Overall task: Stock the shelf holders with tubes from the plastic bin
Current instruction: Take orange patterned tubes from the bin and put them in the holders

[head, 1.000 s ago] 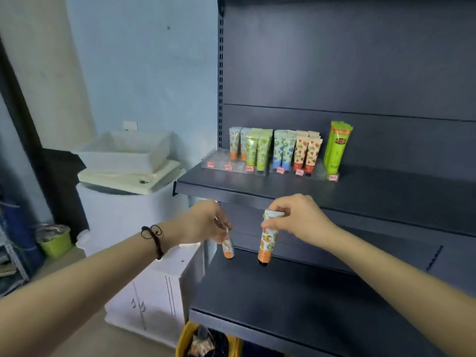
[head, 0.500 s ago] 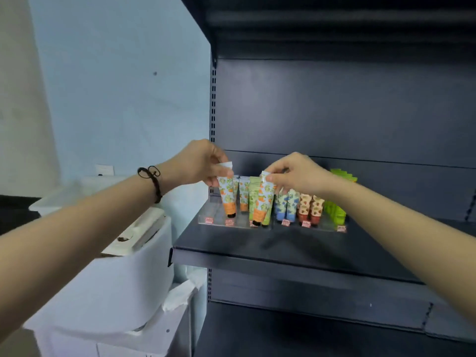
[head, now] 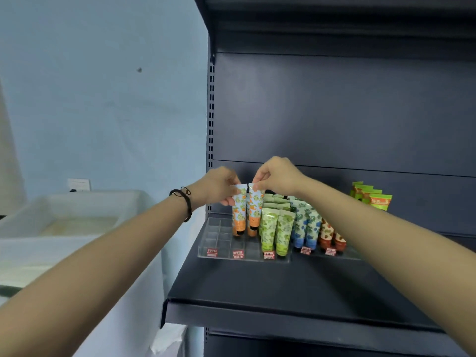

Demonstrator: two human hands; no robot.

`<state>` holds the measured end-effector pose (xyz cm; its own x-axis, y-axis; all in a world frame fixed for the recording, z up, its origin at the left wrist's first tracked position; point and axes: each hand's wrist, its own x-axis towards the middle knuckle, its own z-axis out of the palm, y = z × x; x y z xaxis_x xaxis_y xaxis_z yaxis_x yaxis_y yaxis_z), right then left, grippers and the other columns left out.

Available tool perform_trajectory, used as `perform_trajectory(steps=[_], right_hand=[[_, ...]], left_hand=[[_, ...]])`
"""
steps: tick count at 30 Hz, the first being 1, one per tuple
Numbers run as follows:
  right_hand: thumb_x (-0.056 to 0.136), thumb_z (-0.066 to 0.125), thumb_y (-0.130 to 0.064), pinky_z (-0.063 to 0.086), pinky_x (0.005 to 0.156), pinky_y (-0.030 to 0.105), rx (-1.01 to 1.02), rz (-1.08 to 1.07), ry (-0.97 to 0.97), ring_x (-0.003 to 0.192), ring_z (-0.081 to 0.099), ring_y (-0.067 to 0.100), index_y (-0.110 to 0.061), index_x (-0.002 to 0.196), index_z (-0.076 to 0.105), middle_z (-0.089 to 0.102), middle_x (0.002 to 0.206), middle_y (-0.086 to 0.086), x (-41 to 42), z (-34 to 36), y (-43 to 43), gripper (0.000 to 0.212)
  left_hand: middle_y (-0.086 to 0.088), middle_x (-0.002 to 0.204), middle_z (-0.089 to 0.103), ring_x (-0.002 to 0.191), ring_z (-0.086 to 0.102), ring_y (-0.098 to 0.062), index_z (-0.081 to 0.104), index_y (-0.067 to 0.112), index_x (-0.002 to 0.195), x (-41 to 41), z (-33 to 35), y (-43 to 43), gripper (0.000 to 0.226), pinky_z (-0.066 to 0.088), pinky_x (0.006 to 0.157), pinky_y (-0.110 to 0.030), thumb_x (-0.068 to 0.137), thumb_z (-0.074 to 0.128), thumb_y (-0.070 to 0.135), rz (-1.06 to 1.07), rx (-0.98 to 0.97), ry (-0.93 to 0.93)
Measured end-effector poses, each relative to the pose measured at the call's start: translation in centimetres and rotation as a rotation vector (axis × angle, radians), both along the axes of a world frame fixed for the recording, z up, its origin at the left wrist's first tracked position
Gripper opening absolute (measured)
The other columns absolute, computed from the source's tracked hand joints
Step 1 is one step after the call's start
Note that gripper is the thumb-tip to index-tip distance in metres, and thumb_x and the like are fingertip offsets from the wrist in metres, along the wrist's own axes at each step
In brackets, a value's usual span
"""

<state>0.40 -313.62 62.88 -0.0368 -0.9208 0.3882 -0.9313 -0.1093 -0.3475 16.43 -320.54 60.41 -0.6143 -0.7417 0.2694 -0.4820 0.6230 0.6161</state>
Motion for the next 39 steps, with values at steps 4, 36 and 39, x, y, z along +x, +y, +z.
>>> perform_trajectory(steps=[4, 36, 39], right_hand=[[0.082, 0.073, -0.012, 0.052, 0.076, 0.026, 0.048, -0.001, 0.037, 0.071, 0.059, 0.0, -0.013, 0.085, 0.077, 0.06, 0.066, -0.019, -0.5, -1.7, -1.3, 0.006], [0.079, 0.076, -0.037, 0.055, 0.087, 0.035, 0.021, 0.09, 0.0, 0.089, 0.065, 0.01, -0.019, 0.095, 0.071, 0.07, 0.095, -0.003, -1.9, -2.6, 3.6, 0.024], [0.078, 0.074, -0.046, 0.054, 0.085, 0.039, 0.023, 0.136, 0.12, 0.089, 0.064, 0.013, -0.02, 0.094, 0.07, 0.068, 0.093, -0.005, -1.7, -2.7, 7.4, 0.031]], left_hand=[[0.0, 0.069, 0.06, 0.06, 0.063, -0.009, 0.059, 0.004, 0.098, -0.5, -1.8, -1.7, 0.008, 0.053, 0.052, -0.014, 0.094, 0.053, 0.007, -0.007, 0.0, -0.031], [-0.003, 0.101, 0.056, 0.091, 0.052, -0.017, 0.053, 0.018, 0.098, 1.8, -2.0, 3.6, 0.029, 0.04, 0.075, -0.027, 0.081, 0.071, 0.034, 0.187, -0.301, -0.061], [0.003, 0.096, 0.061, 0.092, 0.057, -0.018, 0.054, 0.023, 0.093, 2.3, -2.1, 7.9, 0.031, 0.047, 0.076, -0.032, 0.081, 0.065, 0.049, 0.203, -0.295, -0.244]])
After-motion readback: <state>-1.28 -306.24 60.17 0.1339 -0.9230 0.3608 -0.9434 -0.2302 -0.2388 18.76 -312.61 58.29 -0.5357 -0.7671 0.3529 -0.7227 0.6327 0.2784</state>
